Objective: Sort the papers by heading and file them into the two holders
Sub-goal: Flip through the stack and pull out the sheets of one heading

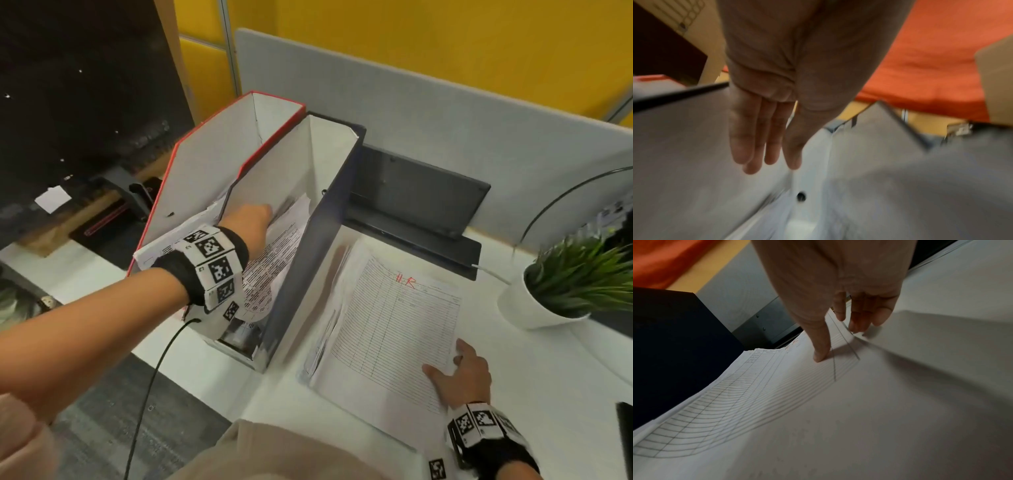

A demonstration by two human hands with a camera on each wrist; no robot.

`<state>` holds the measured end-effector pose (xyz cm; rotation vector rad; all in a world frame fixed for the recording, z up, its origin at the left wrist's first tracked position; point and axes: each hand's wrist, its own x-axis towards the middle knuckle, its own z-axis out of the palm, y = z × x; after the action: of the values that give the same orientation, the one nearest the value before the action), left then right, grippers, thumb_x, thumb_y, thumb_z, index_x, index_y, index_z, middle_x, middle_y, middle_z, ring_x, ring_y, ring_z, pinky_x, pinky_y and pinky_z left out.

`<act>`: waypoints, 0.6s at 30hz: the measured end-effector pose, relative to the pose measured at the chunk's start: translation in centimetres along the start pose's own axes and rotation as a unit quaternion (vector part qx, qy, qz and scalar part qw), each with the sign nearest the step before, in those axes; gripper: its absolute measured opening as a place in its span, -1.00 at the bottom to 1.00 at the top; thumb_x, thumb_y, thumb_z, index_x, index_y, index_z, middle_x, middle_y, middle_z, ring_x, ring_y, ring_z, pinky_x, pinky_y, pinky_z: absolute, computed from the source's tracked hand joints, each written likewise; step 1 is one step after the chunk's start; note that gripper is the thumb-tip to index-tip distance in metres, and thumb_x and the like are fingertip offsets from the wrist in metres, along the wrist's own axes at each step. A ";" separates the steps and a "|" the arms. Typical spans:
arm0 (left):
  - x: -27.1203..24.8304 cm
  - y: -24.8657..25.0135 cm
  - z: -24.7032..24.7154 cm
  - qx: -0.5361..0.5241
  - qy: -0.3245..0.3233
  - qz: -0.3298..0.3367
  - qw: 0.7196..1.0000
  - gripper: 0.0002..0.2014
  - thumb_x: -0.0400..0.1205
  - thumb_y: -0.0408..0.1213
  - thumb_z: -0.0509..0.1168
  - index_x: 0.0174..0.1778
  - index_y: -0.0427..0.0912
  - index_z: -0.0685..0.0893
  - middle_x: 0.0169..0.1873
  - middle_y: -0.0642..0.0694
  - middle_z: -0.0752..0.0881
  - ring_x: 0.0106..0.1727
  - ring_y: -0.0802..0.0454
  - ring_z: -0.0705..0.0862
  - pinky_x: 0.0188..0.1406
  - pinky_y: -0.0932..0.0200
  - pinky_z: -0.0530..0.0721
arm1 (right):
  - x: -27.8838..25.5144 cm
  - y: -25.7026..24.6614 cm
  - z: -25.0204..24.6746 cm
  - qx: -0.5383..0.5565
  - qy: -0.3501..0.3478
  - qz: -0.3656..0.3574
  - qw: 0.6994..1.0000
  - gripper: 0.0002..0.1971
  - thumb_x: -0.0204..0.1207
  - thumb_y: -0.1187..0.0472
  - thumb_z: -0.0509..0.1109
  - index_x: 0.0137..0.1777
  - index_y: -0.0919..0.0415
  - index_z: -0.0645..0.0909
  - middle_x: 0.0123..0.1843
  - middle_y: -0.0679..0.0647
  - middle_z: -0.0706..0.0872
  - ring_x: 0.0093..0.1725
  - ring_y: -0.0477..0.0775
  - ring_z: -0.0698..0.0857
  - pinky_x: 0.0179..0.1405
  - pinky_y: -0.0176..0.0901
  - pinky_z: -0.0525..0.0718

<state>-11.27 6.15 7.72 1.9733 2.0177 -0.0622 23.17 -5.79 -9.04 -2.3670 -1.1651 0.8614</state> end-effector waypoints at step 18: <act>-0.5 13.3 9.3 -0.132 -0.011 0.092 0.987 -0.76 0.64 -0.28 0.23 0.20 -0.22 0.60 0.13 -0.18 0.69 0.13 -0.13 0.65 0.10 0.08 0.56 | -0.1 0.1 0.2 0.012 -0.026 -0.007 1.000 -0.10 0.30 0.16 0.61 0.58 0.21 0.20 0.41 0.26 0.44 0.42 0.22 0.44 0.47 0.10 0.41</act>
<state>3.61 3.96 1.57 1.9663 1.7193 0.2148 23.06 -5.90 -9.27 -2.3268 -1.1827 0.9329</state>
